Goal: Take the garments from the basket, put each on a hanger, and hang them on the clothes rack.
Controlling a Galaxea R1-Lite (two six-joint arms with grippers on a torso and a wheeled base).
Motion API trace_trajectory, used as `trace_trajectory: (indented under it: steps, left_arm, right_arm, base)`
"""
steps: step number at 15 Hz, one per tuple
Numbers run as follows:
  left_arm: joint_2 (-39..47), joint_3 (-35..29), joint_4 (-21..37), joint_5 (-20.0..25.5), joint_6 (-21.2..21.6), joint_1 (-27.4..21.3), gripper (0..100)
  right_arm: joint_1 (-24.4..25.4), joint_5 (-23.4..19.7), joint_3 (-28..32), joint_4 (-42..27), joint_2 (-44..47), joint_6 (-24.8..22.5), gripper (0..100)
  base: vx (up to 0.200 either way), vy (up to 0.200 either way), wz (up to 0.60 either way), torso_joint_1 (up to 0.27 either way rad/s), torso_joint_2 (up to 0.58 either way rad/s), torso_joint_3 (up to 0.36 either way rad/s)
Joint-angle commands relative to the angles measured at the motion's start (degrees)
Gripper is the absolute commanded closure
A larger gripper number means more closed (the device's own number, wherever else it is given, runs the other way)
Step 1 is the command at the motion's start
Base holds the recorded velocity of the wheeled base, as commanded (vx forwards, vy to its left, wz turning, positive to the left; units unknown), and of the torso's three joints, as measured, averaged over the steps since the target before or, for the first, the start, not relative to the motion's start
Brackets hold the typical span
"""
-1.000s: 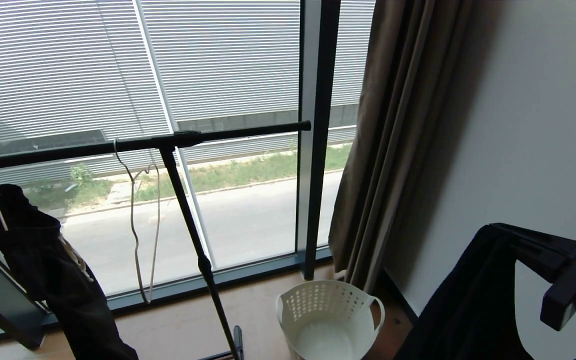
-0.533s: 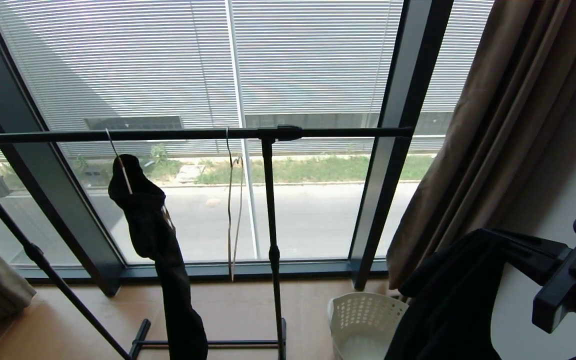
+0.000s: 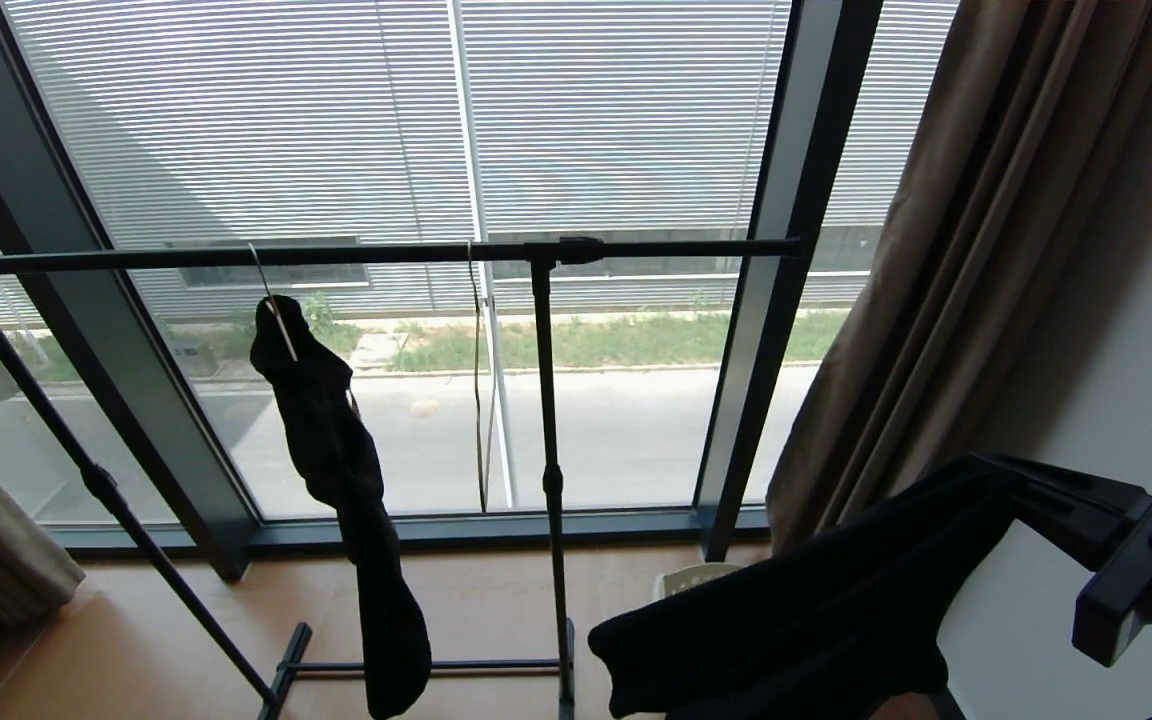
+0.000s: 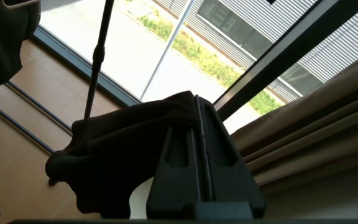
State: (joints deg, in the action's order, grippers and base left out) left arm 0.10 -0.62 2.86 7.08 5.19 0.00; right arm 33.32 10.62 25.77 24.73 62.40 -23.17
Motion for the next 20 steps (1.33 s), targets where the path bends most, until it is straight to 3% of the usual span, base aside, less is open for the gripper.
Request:
trace_trajectory:
  steps: [1,8,14,17,20]
  left_arm:
    - [-0.01,0.01,0.04,-0.05,-0.1,0.0,0]
    - [-0.01,0.01,0.04,-0.05,-0.1,0.0,0]
    - [-0.01,0.01,0.04,-0.23,-0.18,0.0,0]
    - [-0.01,0.01,0.04,-0.23,-0.53,0.0,0]
    - [-0.01,0.01,0.04,-0.23,-0.45,0.0,0]
  right_arm:
    - [-0.01,0.02,-0.02,0.05,0.09,-0.03,100]
    - [-0.01,0.02,-0.46,0.05,0.0,-0.03,100]
    - [-0.01,0.02,-0.72,0.05,0.0,-0.12,100]
    - [-0.01,0.02,-0.72,0.05,0.09,-0.12,100]
    - [-0.01,0.02,-1.25,0.05,0.0,-0.2,100]
  base:
    - [0.0,0.2,0.0,-0.007,0.0,0.002]
    - [0.0,0.2,0.0,0.008,0.0,0.002]
    - [-0.2,0.0,0.0,0.006,0.0,0.002]
    - [0.0,0.2,0.0,0.001,0.0,-0.001]
    - [0.0,0.0,0.0,0.0,0.0,0.0]
